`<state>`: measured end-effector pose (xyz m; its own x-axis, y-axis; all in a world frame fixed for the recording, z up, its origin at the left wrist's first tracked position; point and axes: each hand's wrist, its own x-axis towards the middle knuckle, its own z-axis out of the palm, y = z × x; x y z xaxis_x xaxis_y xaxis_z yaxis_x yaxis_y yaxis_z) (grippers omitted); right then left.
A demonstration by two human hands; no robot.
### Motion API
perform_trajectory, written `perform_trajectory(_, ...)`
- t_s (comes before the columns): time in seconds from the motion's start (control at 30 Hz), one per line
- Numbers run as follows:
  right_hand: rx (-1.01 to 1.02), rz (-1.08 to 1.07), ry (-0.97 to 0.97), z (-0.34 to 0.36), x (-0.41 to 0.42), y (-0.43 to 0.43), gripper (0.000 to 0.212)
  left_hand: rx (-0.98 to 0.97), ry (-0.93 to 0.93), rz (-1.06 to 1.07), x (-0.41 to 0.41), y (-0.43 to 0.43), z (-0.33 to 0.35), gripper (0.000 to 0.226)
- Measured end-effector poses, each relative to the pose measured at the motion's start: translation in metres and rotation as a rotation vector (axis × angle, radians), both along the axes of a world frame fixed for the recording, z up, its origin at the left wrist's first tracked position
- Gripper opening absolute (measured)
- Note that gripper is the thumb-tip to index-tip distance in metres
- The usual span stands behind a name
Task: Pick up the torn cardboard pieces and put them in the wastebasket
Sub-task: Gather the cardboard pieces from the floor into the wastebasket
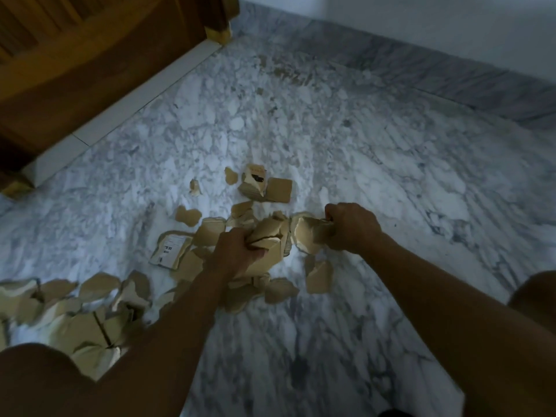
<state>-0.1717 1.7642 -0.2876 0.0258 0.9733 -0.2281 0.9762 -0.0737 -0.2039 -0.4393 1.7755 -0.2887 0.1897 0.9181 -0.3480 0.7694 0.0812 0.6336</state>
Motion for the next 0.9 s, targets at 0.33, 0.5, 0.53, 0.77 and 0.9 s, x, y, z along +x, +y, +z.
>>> perform_trajectory(0.33, -0.197, -0.161, 0.18, 0.032, 0.019, 0.008, 0.026, 0.02, 0.033, -0.032, -0.001, 0.004, 0.016, 0.039)
perform_trajectory(0.5, -0.446, -0.077, 0.169, 0.032, 0.004, -0.006, 0.047, -0.285, 0.299, -0.361, -0.007, 0.01, 0.049, 0.063)
perform_trajectory(0.53, -0.455, -0.087, 0.186, 0.023, -0.002, -0.013, 0.052, -0.313, 0.396, -0.41, -0.004, 0.001, 0.05, 0.056)
perform_trajectory(0.77, -0.335, -0.072, 0.254, -0.03, -0.039, -0.055, 0.058, -0.229, 0.228, -0.483, 0.0, -0.053, -0.034, 0.056)
perform_trajectory(0.9, -0.352, -0.136, 0.285, -0.036, -0.034, -0.057, 0.062, -0.191, 0.304, -0.511, 0.021, -0.059, -0.019, 0.051)
